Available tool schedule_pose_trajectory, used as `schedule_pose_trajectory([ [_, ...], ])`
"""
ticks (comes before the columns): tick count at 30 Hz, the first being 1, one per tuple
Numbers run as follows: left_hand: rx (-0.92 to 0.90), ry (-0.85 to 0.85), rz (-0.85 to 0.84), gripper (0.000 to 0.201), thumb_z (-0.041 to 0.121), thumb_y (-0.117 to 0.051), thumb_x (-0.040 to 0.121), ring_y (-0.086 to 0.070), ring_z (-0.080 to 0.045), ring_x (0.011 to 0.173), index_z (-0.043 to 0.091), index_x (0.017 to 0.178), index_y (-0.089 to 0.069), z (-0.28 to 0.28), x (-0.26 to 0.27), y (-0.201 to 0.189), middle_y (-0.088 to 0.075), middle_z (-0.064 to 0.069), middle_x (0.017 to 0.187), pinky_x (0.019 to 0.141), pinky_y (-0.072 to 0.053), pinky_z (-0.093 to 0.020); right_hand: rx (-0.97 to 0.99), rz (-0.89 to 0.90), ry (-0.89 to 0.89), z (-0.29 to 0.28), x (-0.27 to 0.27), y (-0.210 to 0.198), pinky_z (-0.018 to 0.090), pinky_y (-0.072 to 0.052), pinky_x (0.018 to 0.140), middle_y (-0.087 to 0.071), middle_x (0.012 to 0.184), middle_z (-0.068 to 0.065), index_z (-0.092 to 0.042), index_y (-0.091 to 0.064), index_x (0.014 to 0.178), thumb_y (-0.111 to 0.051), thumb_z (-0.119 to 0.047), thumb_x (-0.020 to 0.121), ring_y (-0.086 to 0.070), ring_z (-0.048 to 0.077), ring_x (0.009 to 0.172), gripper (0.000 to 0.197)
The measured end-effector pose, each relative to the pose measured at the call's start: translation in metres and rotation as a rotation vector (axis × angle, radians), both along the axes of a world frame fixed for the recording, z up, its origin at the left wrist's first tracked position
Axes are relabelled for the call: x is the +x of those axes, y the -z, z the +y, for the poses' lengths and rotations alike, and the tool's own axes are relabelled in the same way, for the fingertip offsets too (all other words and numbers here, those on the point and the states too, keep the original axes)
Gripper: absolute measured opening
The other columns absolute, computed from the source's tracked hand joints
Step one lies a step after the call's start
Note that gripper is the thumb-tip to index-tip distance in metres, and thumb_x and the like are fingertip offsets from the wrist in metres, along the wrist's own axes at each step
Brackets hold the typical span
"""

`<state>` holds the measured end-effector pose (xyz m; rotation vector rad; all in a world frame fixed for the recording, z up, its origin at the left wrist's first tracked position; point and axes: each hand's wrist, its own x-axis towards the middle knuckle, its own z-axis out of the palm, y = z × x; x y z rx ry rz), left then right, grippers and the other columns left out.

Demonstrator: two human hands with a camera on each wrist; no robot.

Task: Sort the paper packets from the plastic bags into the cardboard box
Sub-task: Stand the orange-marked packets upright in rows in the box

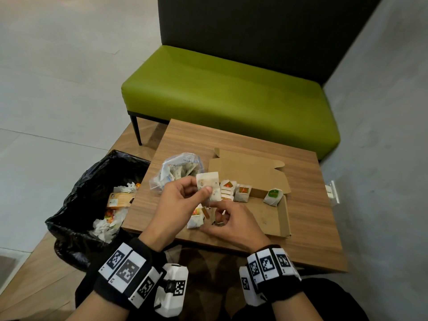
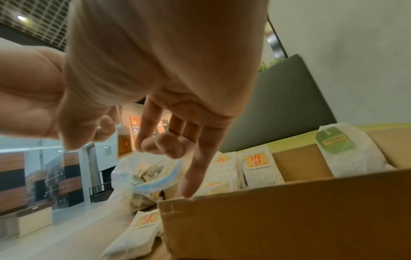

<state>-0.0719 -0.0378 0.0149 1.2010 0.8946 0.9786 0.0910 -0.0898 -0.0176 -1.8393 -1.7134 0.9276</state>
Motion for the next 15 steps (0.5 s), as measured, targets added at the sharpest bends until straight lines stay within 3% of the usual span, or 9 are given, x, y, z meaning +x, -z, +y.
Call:
schedule_pose_trajectory([
  [2,-0.006,0.003,-0.004,0.010,0.002,-0.066,0.089,-0.069,-0.008,0.069,0.003,0.099,-0.071,-0.001,0.001,-0.002,-0.075,-0.004,0.079,0.059,-0.048,-0.013,0.064,-0.069,0.014,0.002,-0.003,0.000,0.032,-0.051,0.066,-0.064,0.075,-0.009,-0.044,-0.068,0.113,-0.074,-0.058,0.073,-0.055,0.005,0.066,0.043],
  [4,-0.010,0.014,-0.003,0.009,0.003,-0.066,0.090,-0.068,-0.012,0.069,0.003,0.098,-0.071,-0.002,0.001,-0.003,-0.075,-0.007,0.079,0.060,-0.049,-0.014,0.104,-0.031,0.049,0.003,-0.005,0.002,0.030,-0.048,0.062,-0.062,0.070,-0.013,-0.038,-0.072,0.108,-0.073,-0.047,0.081,-0.053,0.004,0.062,0.028],
  [6,-0.007,0.017,0.008,0.008,0.004,-0.067,0.090,-0.068,-0.013,0.070,0.006,0.096,-0.072,-0.003,0.000,-0.004,-0.075,-0.007,0.080,0.062,-0.051,-0.017,0.115,0.012,0.062,0.003,-0.005,0.004,0.033,-0.050,0.062,-0.066,0.075,-0.013,-0.032,-0.073,0.106,-0.067,-0.038,0.087,-0.055,0.005,0.063,0.021],
  [9,0.007,0.038,0.053,0.008,0.007,-0.067,0.090,-0.067,-0.013,0.072,0.006,0.096,-0.073,-0.003,-0.001,-0.001,-0.076,-0.009,0.083,0.066,-0.053,-0.020,0.104,-0.022,0.038,0.003,-0.001,0.004,0.043,-0.055,0.069,-0.071,0.089,-0.007,-0.028,-0.071,0.112,-0.060,-0.033,0.093,-0.061,0.010,0.073,0.022],
  [12,-0.007,0.093,0.084,0.009,0.010,-0.065,0.092,-0.064,-0.009,0.067,0.007,0.093,-0.073,-0.007,0.000,0.000,-0.074,-0.005,0.077,0.062,-0.051,-0.019,0.103,-0.043,0.068,0.006,0.006,0.002,0.041,-0.056,0.072,-0.070,0.089,-0.009,-0.029,-0.068,0.120,-0.068,-0.028,0.091,-0.062,0.008,0.077,0.029],
  [15,-0.021,0.120,0.144,0.011,0.012,-0.064,0.093,-0.059,-0.003,0.061,0.010,0.088,-0.073,-0.014,0.003,0.003,-0.069,0.003,0.066,0.057,-0.046,-0.016,0.149,-0.075,0.142,0.008,0.015,-0.004,0.035,-0.057,0.072,-0.073,0.087,-0.007,-0.023,-0.074,0.111,-0.074,-0.024,0.087,-0.065,0.006,0.076,0.024],
])
